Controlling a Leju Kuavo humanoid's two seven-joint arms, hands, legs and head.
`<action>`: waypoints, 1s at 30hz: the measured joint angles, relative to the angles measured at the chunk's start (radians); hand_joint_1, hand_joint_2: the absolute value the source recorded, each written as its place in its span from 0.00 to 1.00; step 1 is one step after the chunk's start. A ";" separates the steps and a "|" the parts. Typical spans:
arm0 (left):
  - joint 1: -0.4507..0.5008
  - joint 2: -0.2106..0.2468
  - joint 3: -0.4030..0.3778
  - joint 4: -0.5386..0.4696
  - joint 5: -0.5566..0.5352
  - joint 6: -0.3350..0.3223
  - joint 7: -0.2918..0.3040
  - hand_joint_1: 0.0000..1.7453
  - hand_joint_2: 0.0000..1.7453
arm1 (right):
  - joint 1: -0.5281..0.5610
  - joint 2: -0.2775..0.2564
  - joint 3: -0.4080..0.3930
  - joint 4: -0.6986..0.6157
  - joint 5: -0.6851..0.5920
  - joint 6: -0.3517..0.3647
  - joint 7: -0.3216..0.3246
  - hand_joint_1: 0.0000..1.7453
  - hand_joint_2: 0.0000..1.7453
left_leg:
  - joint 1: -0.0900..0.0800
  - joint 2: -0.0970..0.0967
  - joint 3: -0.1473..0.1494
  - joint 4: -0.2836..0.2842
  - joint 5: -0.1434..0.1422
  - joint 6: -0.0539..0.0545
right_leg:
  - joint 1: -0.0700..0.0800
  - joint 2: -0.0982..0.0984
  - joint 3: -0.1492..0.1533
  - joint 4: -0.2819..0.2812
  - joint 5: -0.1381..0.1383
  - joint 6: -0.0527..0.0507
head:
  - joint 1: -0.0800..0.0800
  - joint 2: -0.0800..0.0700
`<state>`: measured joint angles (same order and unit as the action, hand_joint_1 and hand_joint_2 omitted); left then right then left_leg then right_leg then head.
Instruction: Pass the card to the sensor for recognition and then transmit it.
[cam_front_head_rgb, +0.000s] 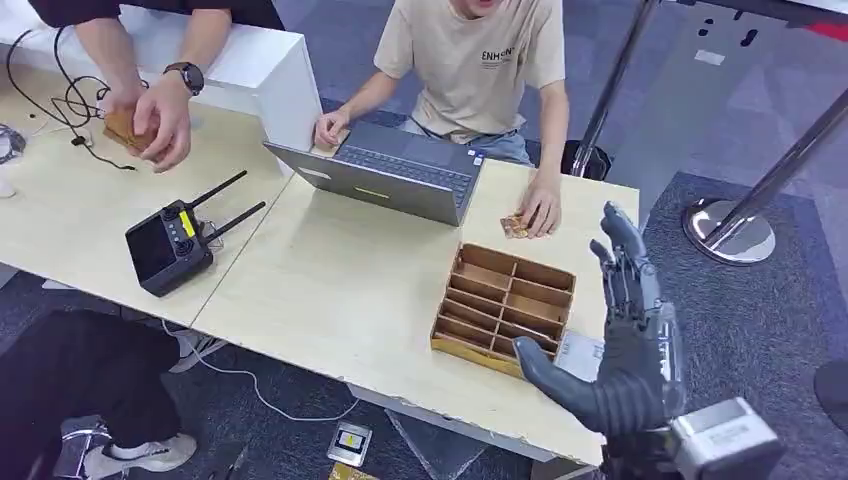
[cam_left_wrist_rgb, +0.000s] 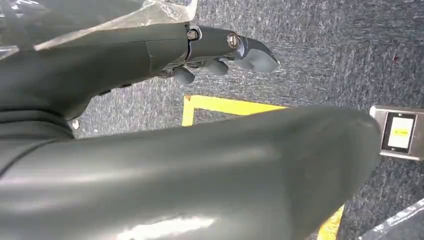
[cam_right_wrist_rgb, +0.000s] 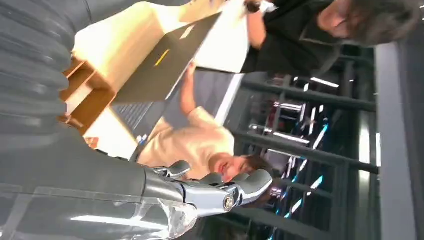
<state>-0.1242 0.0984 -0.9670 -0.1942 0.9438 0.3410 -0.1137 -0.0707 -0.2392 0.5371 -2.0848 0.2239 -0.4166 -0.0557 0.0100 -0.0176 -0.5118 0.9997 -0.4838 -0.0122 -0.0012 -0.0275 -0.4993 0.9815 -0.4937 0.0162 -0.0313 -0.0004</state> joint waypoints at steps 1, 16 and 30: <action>0.000 0.000 0.000 0.000 -0.001 0.000 0.000 0.00 0.00 | 0.000 -0.002 0.000 0.002 0.007 -0.002 0.003 0.00 1.00 | 0.000 0.000 0.000 0.000 0.000 0.000 | 0.000 0.000 0.000 0.000 0.000 0.000 | 0.000 0.000; 0.000 0.000 0.000 0.000 -0.009 -0.008 0.020 0.00 0.00 | -0.007 -0.022 0.001 0.012 0.158 -0.031 0.068 0.00 0.00 | 0.000 0.000 0.000 0.000 0.000 0.000 | 0.000 0.000 0.000 0.000 0.000 0.000 | 0.000 0.000; 0.000 -0.001 0.000 0.000 -0.002 -0.003 0.019 0.00 0.00 | -0.022 -0.026 0.004 0.017 0.228 -0.052 0.100 0.00 1.00 | 0.000 0.000 0.000 0.000 0.000 0.000 | 0.000 0.000 0.000 0.000 0.000 0.000 | 0.000 0.000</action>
<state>-0.1242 0.0977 -0.9674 -0.1942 0.9415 0.3384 -0.0950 -0.0924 -0.2651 0.5413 -2.0676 0.4517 -0.4684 0.0446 0.0100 -0.0176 -0.5119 0.9997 -0.4839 -0.0123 -0.0012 -0.0275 -0.4994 0.9815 -0.4937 0.0162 -0.0317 -0.0004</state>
